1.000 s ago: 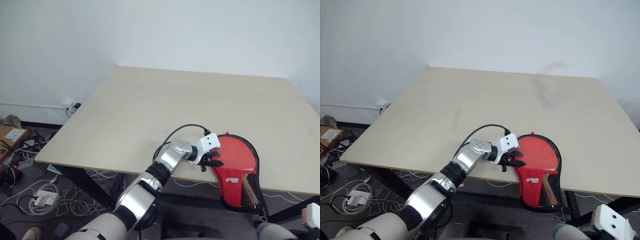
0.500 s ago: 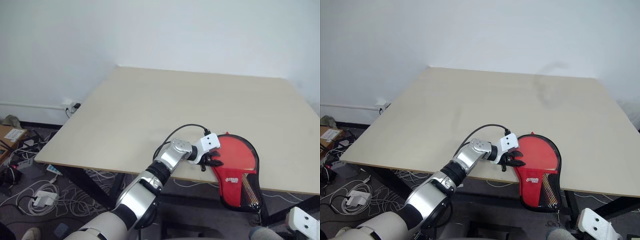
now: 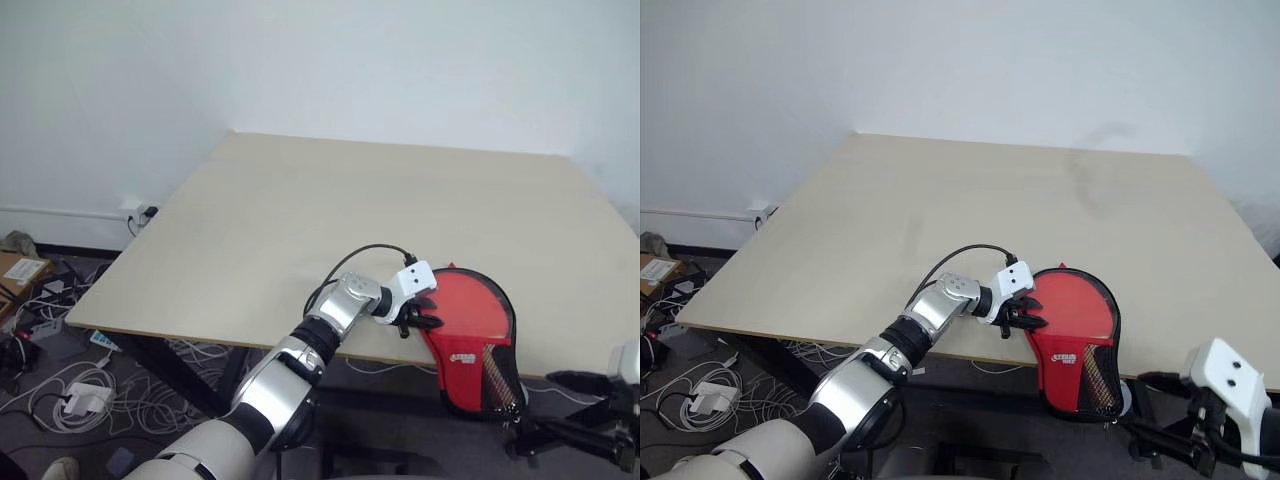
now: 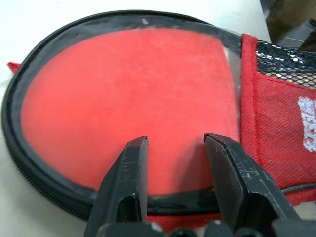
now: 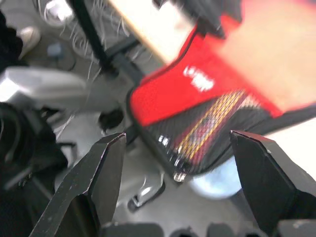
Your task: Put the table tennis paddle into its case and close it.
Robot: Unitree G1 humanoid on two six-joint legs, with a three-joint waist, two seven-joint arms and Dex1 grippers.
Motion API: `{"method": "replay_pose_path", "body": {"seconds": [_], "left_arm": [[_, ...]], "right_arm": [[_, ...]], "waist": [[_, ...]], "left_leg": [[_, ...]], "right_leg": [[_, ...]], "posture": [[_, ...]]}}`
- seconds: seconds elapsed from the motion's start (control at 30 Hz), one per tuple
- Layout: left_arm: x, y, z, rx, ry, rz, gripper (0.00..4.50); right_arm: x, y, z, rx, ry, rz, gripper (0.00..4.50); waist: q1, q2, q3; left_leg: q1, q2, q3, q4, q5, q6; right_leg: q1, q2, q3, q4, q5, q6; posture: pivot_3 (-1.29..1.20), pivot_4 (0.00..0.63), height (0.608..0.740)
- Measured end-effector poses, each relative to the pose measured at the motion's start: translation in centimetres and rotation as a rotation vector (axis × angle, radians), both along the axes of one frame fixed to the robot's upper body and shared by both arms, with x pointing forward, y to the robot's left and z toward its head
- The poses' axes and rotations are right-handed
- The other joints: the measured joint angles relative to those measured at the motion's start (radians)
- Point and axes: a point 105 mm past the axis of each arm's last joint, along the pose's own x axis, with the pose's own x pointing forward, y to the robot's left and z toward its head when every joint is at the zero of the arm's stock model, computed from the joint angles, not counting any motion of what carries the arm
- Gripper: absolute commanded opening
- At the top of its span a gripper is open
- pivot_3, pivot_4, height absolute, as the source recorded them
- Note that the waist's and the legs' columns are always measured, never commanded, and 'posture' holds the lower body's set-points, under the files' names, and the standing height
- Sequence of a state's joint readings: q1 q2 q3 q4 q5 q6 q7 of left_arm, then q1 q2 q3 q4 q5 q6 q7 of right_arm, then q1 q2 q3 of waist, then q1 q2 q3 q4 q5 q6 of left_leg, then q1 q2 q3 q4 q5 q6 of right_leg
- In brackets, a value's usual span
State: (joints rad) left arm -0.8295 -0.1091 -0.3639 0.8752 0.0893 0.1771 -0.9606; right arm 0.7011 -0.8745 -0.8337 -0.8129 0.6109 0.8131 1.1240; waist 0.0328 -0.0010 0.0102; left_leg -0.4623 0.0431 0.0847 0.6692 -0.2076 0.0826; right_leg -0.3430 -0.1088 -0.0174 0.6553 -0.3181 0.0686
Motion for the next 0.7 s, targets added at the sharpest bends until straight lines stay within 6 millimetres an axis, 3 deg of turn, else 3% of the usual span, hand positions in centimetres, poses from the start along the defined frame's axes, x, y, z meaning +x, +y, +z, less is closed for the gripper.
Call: {"method": "replay_pose_path", "body": {"seconds": [0.17, 0.33, 0.43, 0.53, 0.7], "left_arm": [[1.4, 2.4, 1.3, -0.017, -0.029, 0.023, 1.87], [3.8, 6.3, 6.2, -0.071, -0.121, 0.092, 1.87], [4.5, 9.4, 7.4, -0.044, -0.161, 0.129, 1.87], [4.9, 13.9, 6.4, 0.017, -0.122, 0.232, 1.87], [3.4, 19.8, 1.9, 0.148, -0.023, 0.376, 1.87]], "right_arm": [[3.5, 0.0, 0.5, 0.063, -0.131, -0.101, 3.62], [7.3, 0.0, -1.9, 0.156, -0.171, -0.258, 3.62], [8.7, 0.4, -2.6, 0.195, -0.171, -0.283, 3.62], [10.2, 0.1, -3.8, 0.242, -0.175, -0.356, 3.62], [11.4, 1.1, -5.2, 0.279, -0.152, -0.373, 3.62]], "waist": [[-0.018, 0.0, 0.001], [-0.026, 0.005, 0.001], [-0.026, 0.005, 0.001], [-0.03, 0.006, 0.001], [-0.029, 0.007, 0.002]], "left_leg": [[0.0, 0.0, 0.001, 0.0, 0.0, 0.0], [0.0, 0.0, 0.002, -0.001, 0.001, 0.0], [0.0, -0.001, 0.003, -0.001, 0.003, 0.002], [0.0, -0.001, 0.003, -0.001, 0.003, 0.002], [0.0, 0.0, 0.003, -0.002, 0.005, -0.003]], "right_leg": [[-0.002, 0.002, 0.001, 0.001, 0.0, 0.0], [-0.003, 0.001, 0.003, 0.003, 0.001, 0.0], [-0.003, 0.002, 0.003, 0.003, 0.001, 0.0], [-0.003, 0.003, 0.003, 0.004, 0.001, 0.0], [-0.003, 0.003, 0.003, 0.005, 0.001, 0.0]], "posture": [[0.0, 0.0, 0.715], [0.0, 0.0, 0.715], [0.0, 0.0, 0.715], [0.0, 0.0, 0.715], [0.0, 0.0, 0.715]]}}
